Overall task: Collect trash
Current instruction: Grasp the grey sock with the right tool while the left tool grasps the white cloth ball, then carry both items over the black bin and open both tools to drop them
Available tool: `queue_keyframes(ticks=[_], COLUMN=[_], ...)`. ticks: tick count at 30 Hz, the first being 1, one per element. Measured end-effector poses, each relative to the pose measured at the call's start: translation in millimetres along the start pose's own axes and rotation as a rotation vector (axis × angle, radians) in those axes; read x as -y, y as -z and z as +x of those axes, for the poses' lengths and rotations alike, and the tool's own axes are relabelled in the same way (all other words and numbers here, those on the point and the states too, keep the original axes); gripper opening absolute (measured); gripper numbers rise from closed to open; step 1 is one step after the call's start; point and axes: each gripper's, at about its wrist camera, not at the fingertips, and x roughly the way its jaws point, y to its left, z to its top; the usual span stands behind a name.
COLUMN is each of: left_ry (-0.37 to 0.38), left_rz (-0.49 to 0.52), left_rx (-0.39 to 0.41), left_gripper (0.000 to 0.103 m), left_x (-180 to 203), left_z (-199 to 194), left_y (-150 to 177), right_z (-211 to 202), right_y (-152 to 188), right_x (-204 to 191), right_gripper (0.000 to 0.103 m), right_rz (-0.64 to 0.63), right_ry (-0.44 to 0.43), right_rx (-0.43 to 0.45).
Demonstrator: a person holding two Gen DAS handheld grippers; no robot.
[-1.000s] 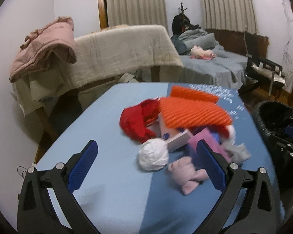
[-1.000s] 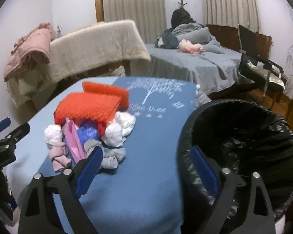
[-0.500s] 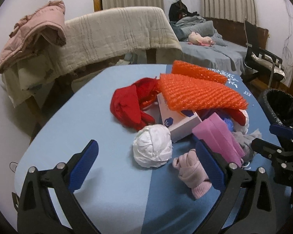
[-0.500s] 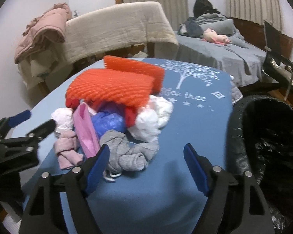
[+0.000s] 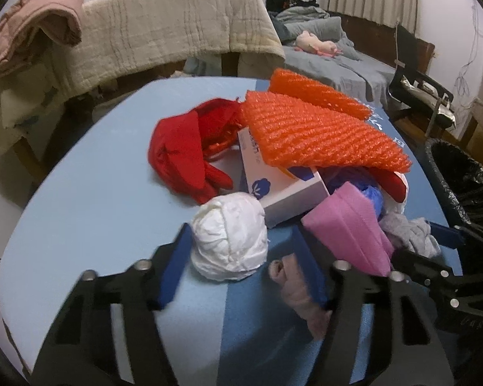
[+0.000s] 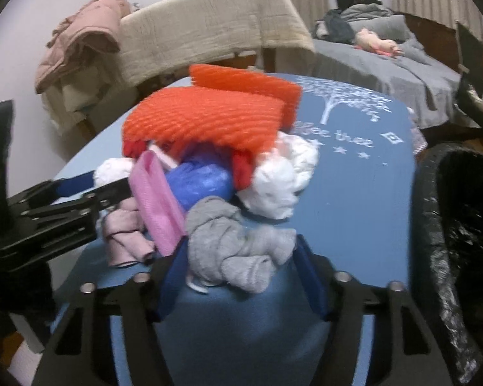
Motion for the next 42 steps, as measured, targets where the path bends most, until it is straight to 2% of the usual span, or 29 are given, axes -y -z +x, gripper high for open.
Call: queue_keyframes(ticks=[1,3,6,15,20,28,33,42], left_ry=[0.002,0.011,0.032,0.014,0.038,0.144,0.236,0.402], left_rz=[0.0,-0.008,-0.029,-0.025,-0.014,0.047,0.108,0.223], left_rx=[-0.007,-0.01,-0.003,0.102,0.15,0.208,0.208,0.18], left_gripper=[0.048,0.034,0.03,0.029,0.029,0.029,0.029,0.029], left_x=[1,-1,-5,-3,9,60,105,201], left_z=[2,3,-1,-40,-65,-87,-82,-59], left_y=[-1,-1,-1,-10,-16,-32,-40,-47], right_z=[0,-2,-8,-44,-71,-110,-132,-161], right_y=[1,1,1,-6,-10,-15,-9,21], right_x=[-1,-1,1,10,22,50,88,164], right_gripper=[0.049,0.046,0.044,0.044,0.044,0.044,0.044,0.044], right_rz=[-0.005,-0.003,0.01,0.023,0.043,0.091,0.149,0.277], right_ry=[-0.009,-0.03,-0.044,-0.019,-0.01,0.061,0.159,0.341], right_rx=[-0.002,-0.005,0.009,0.087,0.14,0.227,0.262,0.256])
